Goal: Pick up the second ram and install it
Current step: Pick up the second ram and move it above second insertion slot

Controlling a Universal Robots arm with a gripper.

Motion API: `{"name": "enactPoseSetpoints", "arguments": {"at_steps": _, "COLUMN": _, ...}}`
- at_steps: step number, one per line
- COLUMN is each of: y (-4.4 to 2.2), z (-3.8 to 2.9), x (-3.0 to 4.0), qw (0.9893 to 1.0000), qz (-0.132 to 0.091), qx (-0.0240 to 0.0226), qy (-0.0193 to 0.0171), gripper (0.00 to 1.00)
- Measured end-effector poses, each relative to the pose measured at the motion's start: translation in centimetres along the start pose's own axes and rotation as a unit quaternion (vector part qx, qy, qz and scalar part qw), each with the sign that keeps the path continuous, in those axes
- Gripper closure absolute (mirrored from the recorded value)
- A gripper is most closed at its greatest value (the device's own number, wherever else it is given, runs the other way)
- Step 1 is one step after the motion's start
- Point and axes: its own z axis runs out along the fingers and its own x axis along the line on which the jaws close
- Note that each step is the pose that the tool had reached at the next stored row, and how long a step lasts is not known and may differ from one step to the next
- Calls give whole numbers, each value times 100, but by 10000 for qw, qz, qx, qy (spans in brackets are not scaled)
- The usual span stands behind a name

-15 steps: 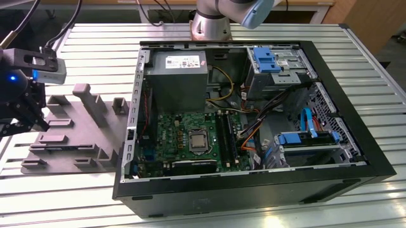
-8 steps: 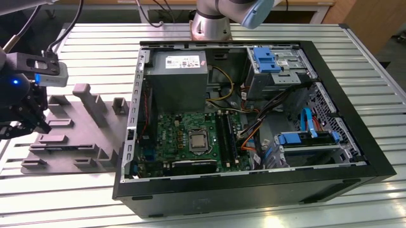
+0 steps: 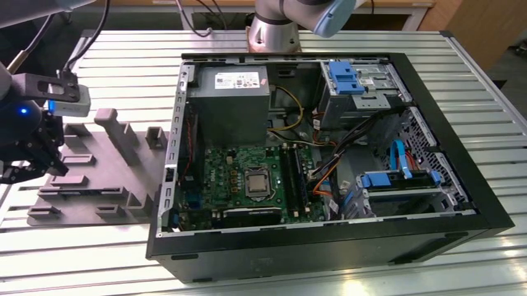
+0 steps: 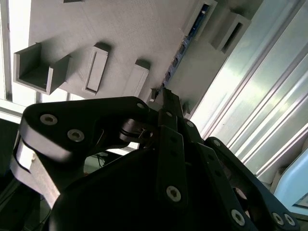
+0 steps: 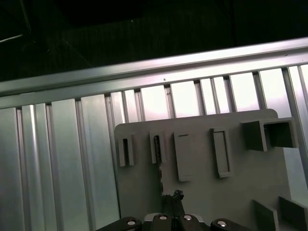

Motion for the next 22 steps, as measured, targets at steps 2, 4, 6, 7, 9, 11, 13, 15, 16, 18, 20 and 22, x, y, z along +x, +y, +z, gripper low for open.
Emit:
{"name": "enactPoseSetpoints", "arguments": {"at_steps": 2, "y": -1, "z": 14, "x": 3, "qw": 10000, "qz": -1, "qx": 0, "qy": 0, "gripper": 89}}
{"name": "enactPoseSetpoints", "arguments": {"at_steps": 4, "y": -3, "z": 28, "x": 6, "qw": 10000, "qz": -1, "qx": 1, "qy": 0, "gripper": 89}}
{"name": "enactPoseSetpoints", "arguments": {"at_steps": 6, "y": -4, "z": 41, "x": 7, "qw": 10000, "qz": -4, "qx": 0, "qy": 0, "gripper": 89}}
{"name": "enactPoseSetpoints", "arguments": {"at_steps": 7, "y": -4, "z": 47, "x": 8, "qw": 10000, "qz": -6, "qx": 0, "qy": 0, "gripper": 89}}
{"name": "enactPoseSetpoints", "arguments": {"at_steps": 9, "y": -5, "z": 62, "x": 10, "qw": 10000, "qz": -11, "qx": 0, "qy": 1, "gripper": 89}}
{"name": "enactPoseSetpoints", "arguments": {"at_steps": 11, "y": -7, "z": 79, "x": 12, "qw": 10000, "qz": -20, "qx": 0, "qy": 1, "gripper": 89}}
{"name": "enactPoseSetpoints", "arguments": {"at_steps": 13, "y": -7, "z": 92, "x": 13, "qw": 10000, "qz": -33, "qx": -1, "qy": 2, "gripper": 89}}
{"name": "enactPoseSetpoints", "arguments": {"at_steps": 15, "y": -8, "z": 97, "x": 13, "qw": 10000, "qz": -43, "qx": -2, "qy": 4, "gripper": 89}}
{"name": "enactPoseSetpoints", "arguments": {"at_steps": 16, "y": -8, "z": 99, "x": 13, "qw": 10000, "qz": -46, "qx": -2, "qy": 4, "gripper": 89}}
{"name": "enactPoseSetpoints", "arguments": {"at_steps": 18, "y": -9, "z": 109, "x": 13, "qw": 10000, "qz": -52, "qx": 0, "qy": 3, "gripper": 89}}
{"name": "enactPoseSetpoints", "arguments": {"at_steps": 20, "y": -9, "z": 119, "x": 13, "qw": 10000, "qz": -59, "qx": -1, "qy": 3, "gripper": 89}}
{"name": "enactPoseSetpoints", "arguments": {"at_steps": 22, "y": -10, "z": 129, "x": 13, "qw": 10000, "qz": -65, "qx": -1, "qy": 4, "gripper": 89}}
